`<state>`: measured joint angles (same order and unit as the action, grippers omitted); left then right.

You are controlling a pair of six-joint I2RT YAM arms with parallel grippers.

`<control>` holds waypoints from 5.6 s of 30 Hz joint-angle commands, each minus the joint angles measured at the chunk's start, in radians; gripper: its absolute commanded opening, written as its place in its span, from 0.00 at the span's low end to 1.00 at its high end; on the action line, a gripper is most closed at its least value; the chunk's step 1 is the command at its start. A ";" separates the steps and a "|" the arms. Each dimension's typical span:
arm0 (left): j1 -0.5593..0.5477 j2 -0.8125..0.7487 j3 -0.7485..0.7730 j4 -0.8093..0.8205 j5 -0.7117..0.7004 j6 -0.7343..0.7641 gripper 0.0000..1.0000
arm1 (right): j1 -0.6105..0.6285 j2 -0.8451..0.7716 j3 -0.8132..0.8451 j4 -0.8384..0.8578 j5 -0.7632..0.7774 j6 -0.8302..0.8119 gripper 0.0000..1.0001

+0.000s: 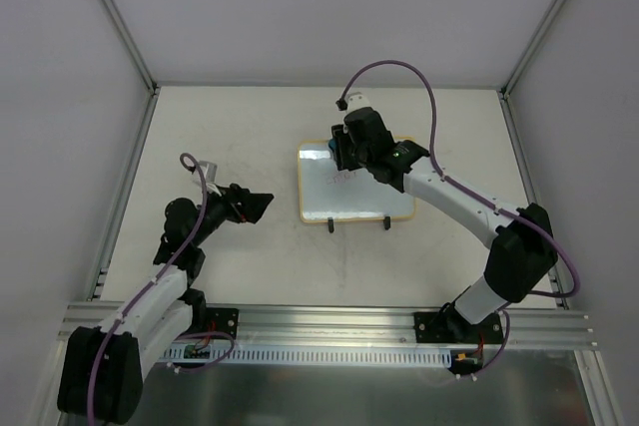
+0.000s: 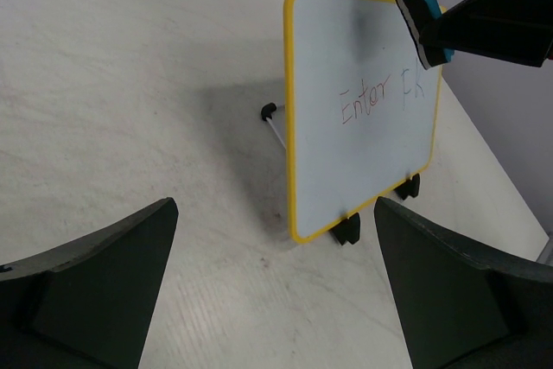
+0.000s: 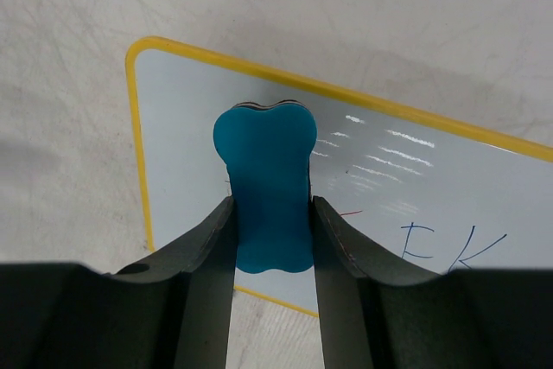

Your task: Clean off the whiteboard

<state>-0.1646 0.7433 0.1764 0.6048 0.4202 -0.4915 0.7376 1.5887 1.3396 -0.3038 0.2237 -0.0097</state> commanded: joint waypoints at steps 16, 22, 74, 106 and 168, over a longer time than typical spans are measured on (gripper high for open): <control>-0.015 0.780 0.198 0.893 0.494 -0.220 0.99 | -0.010 -0.170 -0.086 0.035 -0.004 -0.036 0.32; -0.016 0.837 0.253 0.983 0.526 -0.234 0.99 | -0.009 -0.207 -0.111 0.035 0.000 -0.038 0.32; -0.078 1.160 0.520 1.076 0.650 -0.277 0.90 | -0.009 -0.190 -0.119 0.060 -0.040 -0.024 0.32; -0.095 1.246 0.595 1.076 0.692 -0.251 0.28 | 0.051 -0.064 -0.138 0.114 0.012 -0.016 0.31; -0.098 1.283 0.612 1.076 0.775 -0.223 0.00 | 0.158 0.065 -0.303 0.154 0.224 0.097 0.26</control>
<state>-0.2481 2.0396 0.7906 1.3033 1.1526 -0.7738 0.9077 1.6497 1.0302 -0.1139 0.3889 0.0776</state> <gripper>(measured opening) 0.066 0.386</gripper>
